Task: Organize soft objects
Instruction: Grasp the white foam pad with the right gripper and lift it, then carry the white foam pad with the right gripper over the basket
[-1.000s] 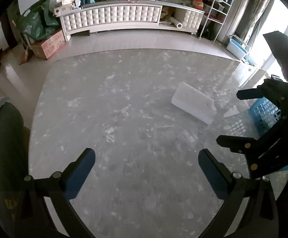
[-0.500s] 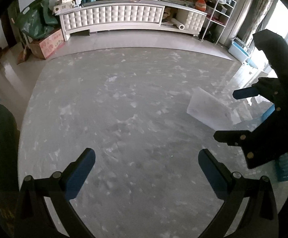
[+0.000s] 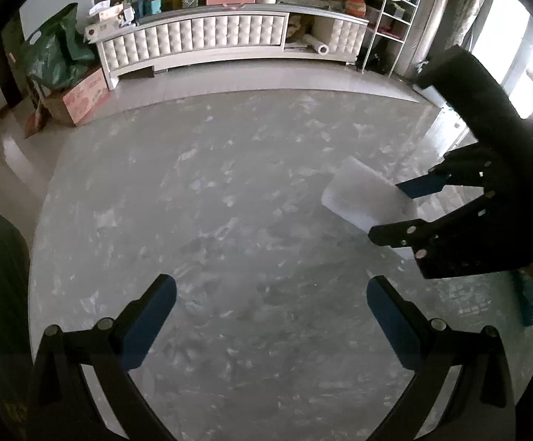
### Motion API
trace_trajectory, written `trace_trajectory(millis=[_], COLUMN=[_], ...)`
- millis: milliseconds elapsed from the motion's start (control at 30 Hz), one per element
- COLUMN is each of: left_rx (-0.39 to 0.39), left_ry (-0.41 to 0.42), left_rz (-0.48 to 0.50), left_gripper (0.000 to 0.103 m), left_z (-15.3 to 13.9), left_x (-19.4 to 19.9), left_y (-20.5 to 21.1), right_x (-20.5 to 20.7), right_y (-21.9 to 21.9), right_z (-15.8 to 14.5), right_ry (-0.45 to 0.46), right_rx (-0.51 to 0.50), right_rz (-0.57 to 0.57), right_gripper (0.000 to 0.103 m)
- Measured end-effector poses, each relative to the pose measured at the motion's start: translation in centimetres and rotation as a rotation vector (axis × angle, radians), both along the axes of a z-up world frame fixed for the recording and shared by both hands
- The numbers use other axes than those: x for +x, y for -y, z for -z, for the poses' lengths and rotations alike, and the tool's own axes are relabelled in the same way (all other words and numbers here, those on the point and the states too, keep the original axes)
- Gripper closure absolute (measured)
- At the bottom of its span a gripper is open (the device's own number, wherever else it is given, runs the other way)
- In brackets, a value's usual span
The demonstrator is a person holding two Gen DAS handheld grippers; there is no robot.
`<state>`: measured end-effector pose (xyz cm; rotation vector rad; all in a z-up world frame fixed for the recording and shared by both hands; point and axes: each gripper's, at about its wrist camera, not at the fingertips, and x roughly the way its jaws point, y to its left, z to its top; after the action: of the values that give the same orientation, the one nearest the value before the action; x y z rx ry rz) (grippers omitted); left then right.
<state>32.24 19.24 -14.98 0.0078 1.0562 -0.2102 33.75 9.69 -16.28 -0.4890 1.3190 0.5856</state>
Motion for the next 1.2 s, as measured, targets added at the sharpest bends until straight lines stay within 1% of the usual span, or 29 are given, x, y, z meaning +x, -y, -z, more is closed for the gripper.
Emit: trace_trajectory(millis=[33,167,267,367,700,833,867,933,1100,1200], left_rx=[-0.001,0.003,0.014,0.017,0.051,0.052,0.048,0.042,0.039,0.035], left_ry=[0.004,0.012,0.021,0.03,0.119,0.149,0.158,0.177,0.208,0.235], left_rz=[0.003,0.01,0.015,0.014,0.055,0.058,0.06,0.062,0.077,0.094], left_gripper=[0.0,0.0,0.0,0.0,0.0,0.0,0.0,0.0,0.0,0.0], left_z=[-0.2,-0.6,-1.1,-2.1,-8.1,-10.3,-10.8,-12.0,-14.8,-16.4], left_x=[-0.1,-0.3,-0.8,-1.7,-6.4,-8.4,-8.8,-9.9,-12.4,-13.8], left_y=[0.0,0.2,0.3,0.6,3.5,4.7,5.0,5.7,8.1,9.5], right_x=[0.1,-0.3,-1.6,-2.8,-9.5,-12.0,-11.9,-13.4,-16.3,-16.7], right_y=[0.1,0.2,0.8,1.1,4.3,6.1,6.4,7.5,10.0,11.4], right_z=[-0.1,-0.1,-0.8,-2.1,-9.1,-12.1,-12.7,-14.3,-17.1,-17.9], right_ry=[-0.004,0.004,0.025,0.027,0.085,0.126,0.133,0.159,0.206,0.231], right_rx=[0.01,0.018,0.023,0.04,0.134,0.171,0.177,0.195,0.22,0.234], right_rz=[0.01,0.01,0.021,0.033,0.053,0.063,0.063,0.07,0.09,0.108], right_gripper=[0.051,0.056,0.056,0.056,0.056,0.056,0.056,0.056,0.056,0.056])
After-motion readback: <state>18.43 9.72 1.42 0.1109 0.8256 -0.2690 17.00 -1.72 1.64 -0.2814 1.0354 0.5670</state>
